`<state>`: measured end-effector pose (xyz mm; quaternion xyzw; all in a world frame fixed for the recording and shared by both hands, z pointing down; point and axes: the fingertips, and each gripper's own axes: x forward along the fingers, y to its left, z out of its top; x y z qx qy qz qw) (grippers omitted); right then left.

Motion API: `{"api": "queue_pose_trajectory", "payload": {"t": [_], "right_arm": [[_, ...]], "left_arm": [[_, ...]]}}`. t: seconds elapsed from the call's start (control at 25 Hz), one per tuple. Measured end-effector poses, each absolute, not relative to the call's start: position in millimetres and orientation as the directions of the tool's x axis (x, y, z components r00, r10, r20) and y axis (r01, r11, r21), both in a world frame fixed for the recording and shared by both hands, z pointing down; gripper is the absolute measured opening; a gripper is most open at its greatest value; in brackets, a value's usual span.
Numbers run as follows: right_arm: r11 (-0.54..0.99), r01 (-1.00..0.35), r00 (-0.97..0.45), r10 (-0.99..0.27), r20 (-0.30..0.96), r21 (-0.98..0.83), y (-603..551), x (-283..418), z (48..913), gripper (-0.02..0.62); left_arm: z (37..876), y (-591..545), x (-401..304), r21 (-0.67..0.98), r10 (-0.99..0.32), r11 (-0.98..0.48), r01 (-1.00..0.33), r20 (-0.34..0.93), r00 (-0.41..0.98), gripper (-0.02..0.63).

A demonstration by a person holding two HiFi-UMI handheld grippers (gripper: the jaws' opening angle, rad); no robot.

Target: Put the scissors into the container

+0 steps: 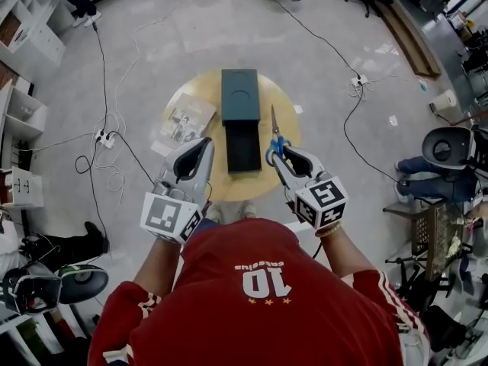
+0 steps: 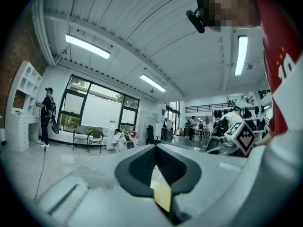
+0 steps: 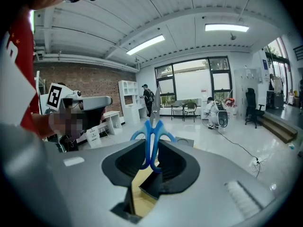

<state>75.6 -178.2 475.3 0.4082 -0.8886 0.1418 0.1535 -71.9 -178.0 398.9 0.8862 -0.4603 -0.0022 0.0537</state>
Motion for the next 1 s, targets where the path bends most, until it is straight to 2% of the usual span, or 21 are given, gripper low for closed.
{"api": "queue_pose_trajectory", "payload": {"t": [0.4, 1.0], "right_arm": [[0.591, -0.776, -0.605, -0.598, 0.526, -0.221, -185, 61, 558, 0.089], [0.598, -0.766, -0.535, -0.389, 0.75, -0.236, -207, 50, 714, 0.089]], "left_arm": [[410, -172, -81, 0.126, -0.82, -0.563, -0.817, 0.036, 0.571, 0.003], [422, -180, -100, 0.14, -0.853, -0.502, -0.854, 0.082, 0.515, 0.003]]}}
